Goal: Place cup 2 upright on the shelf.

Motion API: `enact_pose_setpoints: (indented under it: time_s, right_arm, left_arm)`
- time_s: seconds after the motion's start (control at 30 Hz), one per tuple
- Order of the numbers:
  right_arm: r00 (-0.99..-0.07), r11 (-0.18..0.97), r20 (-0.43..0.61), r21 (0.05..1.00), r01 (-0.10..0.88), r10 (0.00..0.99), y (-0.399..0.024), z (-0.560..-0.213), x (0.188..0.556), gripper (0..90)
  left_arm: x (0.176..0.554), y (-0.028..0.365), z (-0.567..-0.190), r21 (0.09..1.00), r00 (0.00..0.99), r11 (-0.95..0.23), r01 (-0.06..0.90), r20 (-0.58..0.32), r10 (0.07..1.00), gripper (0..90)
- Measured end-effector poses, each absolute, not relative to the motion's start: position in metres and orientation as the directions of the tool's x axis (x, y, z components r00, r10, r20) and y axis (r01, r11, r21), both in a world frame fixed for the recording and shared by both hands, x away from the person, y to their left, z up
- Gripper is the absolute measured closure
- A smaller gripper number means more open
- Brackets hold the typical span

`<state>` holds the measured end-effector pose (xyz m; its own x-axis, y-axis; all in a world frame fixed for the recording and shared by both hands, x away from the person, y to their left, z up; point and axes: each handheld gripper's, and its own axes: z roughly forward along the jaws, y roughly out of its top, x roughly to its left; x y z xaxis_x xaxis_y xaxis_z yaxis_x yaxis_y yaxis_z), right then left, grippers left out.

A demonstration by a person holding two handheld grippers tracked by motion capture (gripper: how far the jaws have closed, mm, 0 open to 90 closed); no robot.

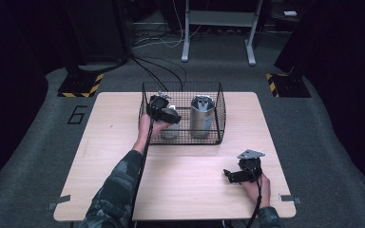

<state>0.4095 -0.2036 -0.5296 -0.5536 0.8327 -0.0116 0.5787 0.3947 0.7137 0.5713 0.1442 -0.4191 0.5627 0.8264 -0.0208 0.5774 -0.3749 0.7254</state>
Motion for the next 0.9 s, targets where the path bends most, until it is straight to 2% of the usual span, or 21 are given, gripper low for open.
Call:
enact_pose_setpoints:
  time_s: [0.1,0.4,0.6,0.9]
  right_arm:
    - [-0.553,0.394,-0.011,0.714,0.579,0.833,-0.204,-0.530,0.410,0.2]
    - [-0.552,0.392,-0.010,0.714,0.580,0.834,-0.203,-0.530,0.409,0.2]
    - [-0.553,0.394,-0.011,0.714,0.579,0.833,-0.203,-0.530,0.409,0.3]
    - [-0.552,0.393,-0.011,0.714,0.580,0.833,-0.203,-0.530,0.410,0.2]
  left_arm:
    - [0.566,0.144,-0.411,0.738,0.571,-0.385,0.555,-0.001,0.821,1.8]
    - [0.550,0.155,-0.393,0.769,0.571,-0.351,0.534,-0.022,0.821,0.1]
    - [0.526,0.163,-0.381,0.779,0.585,-0.386,0.494,0.030,0.810,0.1]
    - [0.487,0.184,-0.378,0.792,0.598,-0.397,0.463,0.052,0.800,0.1]
